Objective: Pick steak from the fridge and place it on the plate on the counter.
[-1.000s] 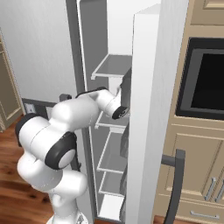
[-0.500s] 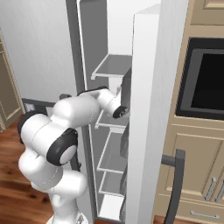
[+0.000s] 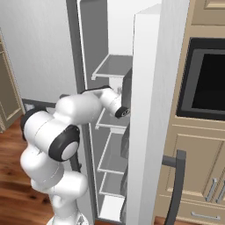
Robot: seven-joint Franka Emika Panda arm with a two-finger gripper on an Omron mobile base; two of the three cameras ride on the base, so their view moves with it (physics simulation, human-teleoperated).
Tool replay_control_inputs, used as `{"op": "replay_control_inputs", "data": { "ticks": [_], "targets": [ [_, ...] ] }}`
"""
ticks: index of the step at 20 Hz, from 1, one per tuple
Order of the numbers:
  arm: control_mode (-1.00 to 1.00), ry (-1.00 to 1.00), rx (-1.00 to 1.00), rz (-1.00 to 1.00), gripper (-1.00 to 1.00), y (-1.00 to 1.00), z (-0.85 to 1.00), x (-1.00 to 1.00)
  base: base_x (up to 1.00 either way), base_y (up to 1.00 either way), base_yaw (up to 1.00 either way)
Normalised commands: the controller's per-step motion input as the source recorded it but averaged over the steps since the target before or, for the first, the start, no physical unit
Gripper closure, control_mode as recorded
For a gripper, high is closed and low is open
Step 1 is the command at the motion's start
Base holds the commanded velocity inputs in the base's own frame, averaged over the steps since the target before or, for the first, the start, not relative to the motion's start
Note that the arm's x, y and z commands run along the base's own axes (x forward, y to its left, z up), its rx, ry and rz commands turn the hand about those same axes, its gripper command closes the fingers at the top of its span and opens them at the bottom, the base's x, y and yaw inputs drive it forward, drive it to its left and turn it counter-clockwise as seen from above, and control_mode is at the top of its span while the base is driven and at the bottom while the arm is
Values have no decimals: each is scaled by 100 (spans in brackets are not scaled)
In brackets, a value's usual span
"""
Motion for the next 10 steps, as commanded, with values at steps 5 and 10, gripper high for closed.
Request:
{"op": "replay_control_inputs", "data": {
  "ticks": [5, 10],
  "targets": [
    [-100, 0, 0, 0, -100, -2, -4, 17, 0, 0, 0],
    [-100, 0, 0, 0, -100, 0, -13, 17, 0, 0, 0]
  ]
}}
